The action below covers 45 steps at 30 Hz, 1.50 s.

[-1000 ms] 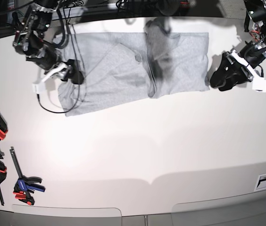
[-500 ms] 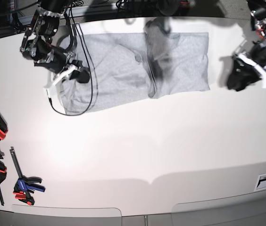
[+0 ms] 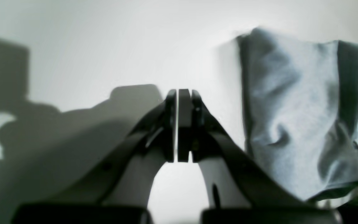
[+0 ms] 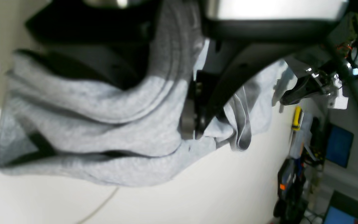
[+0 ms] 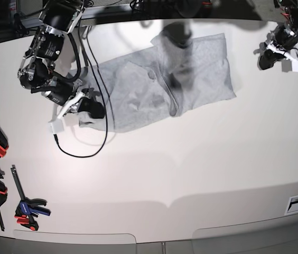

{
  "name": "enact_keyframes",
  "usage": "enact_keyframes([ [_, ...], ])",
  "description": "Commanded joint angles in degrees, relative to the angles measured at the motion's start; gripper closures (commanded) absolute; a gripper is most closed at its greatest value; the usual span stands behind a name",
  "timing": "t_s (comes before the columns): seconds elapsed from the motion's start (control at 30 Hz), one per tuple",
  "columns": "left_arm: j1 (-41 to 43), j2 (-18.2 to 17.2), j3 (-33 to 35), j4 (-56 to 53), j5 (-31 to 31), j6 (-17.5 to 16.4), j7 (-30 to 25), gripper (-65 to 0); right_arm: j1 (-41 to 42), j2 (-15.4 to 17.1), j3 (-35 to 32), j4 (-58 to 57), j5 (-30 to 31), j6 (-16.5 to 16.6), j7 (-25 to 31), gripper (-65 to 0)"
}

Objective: Fold the T-shirt properly
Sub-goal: 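Grasp the shirt end with the right gripper and fold it toward the left gripper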

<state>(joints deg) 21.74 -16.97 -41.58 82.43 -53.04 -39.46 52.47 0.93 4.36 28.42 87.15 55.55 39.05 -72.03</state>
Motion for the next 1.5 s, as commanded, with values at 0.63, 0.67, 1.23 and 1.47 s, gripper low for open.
enact_keyframes([
  [0.63,0.0,-0.9,-0.3,-1.5,2.7,2.2,0.0,0.0,1.1,-13.4,-31.8,9.4,-12.8,1.0,4.2,0.0],
  [0.67,0.0,-0.9,-0.3,-1.5,2.7,2.2,0.2,0.0,1.1,-13.4,-32.9,9.4,-13.6,1.0,4.2,0.0],
  [1.23,0.2,-0.9,-0.3,-1.5,2.6,2.2,0.2,0.0,1.1,-13.4,-48.0,9.4,-21.1,1.0,13.6,0.0],
  [1.47,0.2,-0.8,-0.3,-1.5,2.6,2.2,0.2,0.0,1.1,-13.4,-51.3,9.4,-21.1,1.0,16.3,0.0],
])
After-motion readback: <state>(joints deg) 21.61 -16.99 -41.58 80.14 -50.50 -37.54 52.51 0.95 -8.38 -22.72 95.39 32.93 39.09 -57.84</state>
